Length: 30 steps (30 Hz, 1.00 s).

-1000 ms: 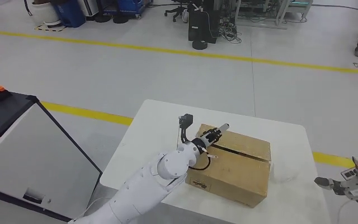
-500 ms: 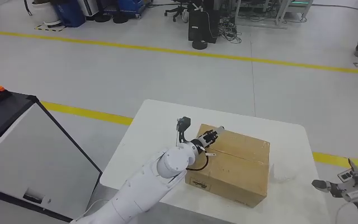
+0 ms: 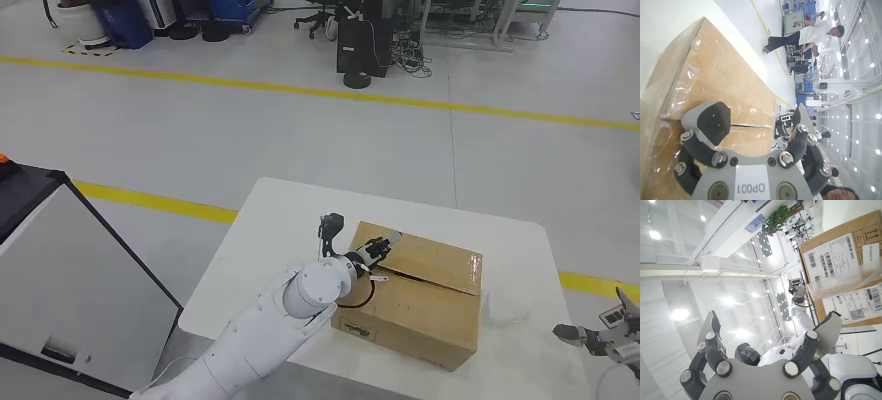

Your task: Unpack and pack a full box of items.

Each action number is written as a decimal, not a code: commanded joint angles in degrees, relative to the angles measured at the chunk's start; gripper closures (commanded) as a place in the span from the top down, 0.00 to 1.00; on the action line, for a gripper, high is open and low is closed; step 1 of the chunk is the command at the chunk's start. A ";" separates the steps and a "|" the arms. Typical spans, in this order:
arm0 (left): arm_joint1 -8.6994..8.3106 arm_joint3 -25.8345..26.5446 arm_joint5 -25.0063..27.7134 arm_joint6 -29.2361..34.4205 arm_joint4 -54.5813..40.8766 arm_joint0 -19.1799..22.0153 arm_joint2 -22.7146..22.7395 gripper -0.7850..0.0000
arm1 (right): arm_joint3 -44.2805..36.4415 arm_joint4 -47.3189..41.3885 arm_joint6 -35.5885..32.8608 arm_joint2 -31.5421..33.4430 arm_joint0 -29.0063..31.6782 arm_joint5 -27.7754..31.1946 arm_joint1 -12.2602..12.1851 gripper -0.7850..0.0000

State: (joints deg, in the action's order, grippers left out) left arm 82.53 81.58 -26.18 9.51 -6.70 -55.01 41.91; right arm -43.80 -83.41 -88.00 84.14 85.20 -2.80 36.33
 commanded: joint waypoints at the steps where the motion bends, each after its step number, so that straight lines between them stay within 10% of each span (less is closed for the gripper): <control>1: 0.00 0.00 0.01 0.00 -0.01 0.00 0.00 1.00 | 0.00 0.00 0.00 0.00 0.00 0.00 0.00 1.00; 30: 0.40 6.06 -5.53 1.61 2.05 -2.73 3.34 1.00 | -1.12 0.15 3.54 -0.98 0.75 -2.49 0.55 1.00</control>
State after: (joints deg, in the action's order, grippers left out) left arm 82.93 87.63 -31.72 11.12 -4.68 -57.73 45.26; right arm -43.89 -83.26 -86.75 83.59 85.65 -3.86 36.61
